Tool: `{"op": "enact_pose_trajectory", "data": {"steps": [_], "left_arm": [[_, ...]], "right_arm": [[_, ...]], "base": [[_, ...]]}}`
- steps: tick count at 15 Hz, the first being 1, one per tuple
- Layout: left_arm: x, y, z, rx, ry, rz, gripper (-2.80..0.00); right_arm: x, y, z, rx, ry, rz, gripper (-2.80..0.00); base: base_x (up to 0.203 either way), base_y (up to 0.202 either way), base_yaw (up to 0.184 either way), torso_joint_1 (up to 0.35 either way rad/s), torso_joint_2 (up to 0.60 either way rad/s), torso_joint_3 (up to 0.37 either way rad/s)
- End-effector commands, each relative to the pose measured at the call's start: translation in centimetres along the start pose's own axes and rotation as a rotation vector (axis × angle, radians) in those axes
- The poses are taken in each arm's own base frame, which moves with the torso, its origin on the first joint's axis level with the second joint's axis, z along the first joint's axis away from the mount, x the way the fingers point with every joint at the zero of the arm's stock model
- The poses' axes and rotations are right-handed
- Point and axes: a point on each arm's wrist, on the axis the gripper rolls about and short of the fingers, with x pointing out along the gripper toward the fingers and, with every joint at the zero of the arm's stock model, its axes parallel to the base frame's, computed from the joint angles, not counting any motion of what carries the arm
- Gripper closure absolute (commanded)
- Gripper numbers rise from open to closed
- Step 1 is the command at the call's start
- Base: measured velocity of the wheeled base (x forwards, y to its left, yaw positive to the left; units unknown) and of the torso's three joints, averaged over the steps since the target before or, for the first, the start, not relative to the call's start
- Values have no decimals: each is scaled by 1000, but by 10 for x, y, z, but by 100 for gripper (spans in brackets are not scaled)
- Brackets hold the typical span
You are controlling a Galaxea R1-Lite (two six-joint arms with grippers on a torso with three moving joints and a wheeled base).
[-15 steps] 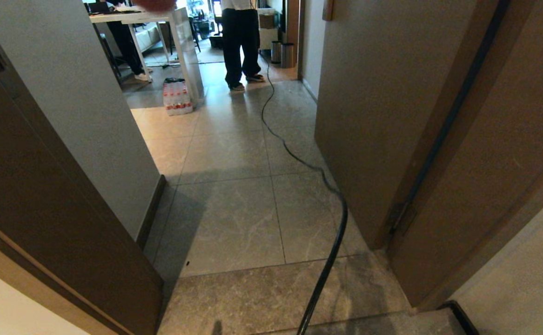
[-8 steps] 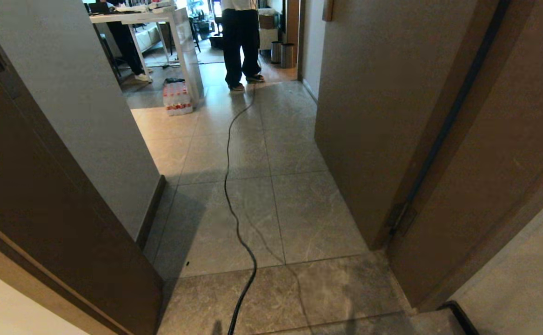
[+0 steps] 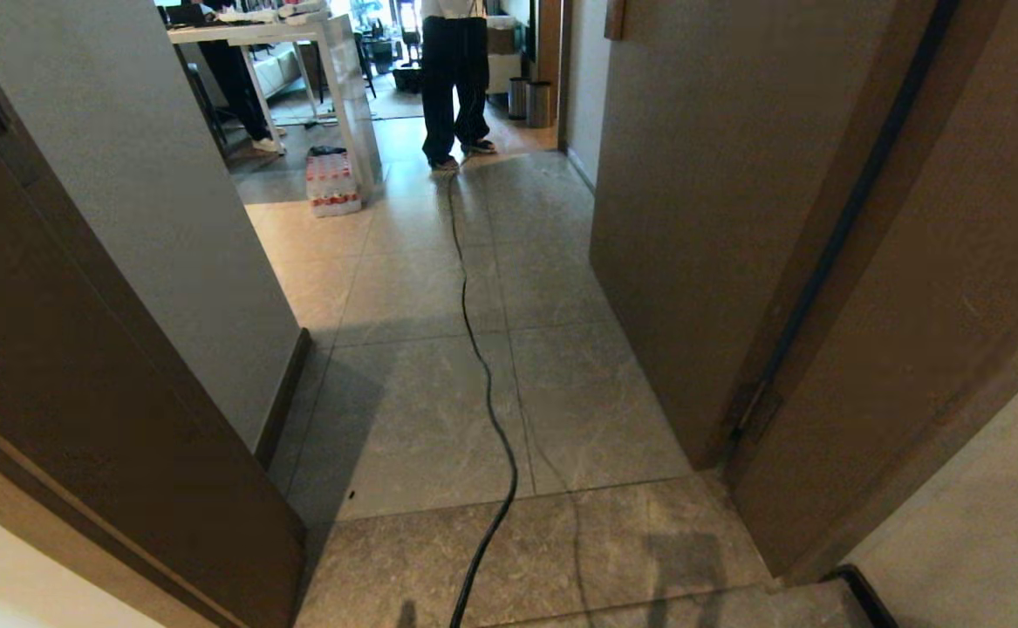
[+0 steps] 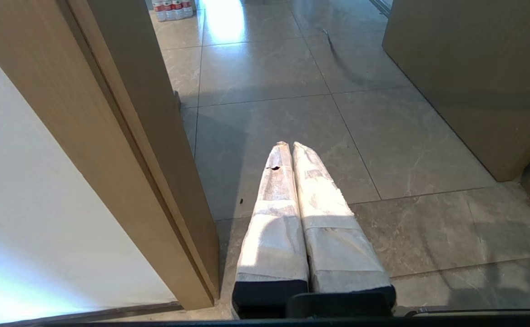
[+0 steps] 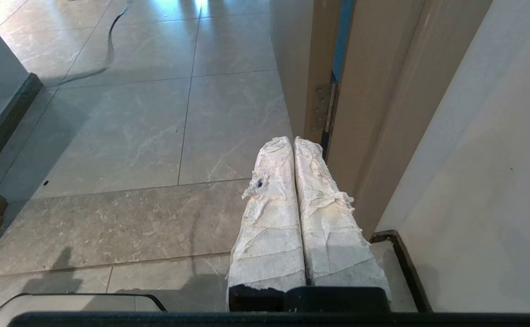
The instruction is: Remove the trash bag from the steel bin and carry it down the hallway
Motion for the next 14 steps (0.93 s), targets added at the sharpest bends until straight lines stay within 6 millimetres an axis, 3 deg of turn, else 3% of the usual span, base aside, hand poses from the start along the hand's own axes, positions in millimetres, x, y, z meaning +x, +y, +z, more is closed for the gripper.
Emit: {"op": "enact_pose_trajectory", "data": {"steps": [1,14], "left_arm": [[1,0,-3,1,12,0,0],[1,0,-3,17,13,-2,0]], "right_arm": [[0,0,0,0,1,0,0],[0,0,0,0,1,0,0]], "base": [[0,0,0,0,0,0],[0,0,0,0,0,0]]}}
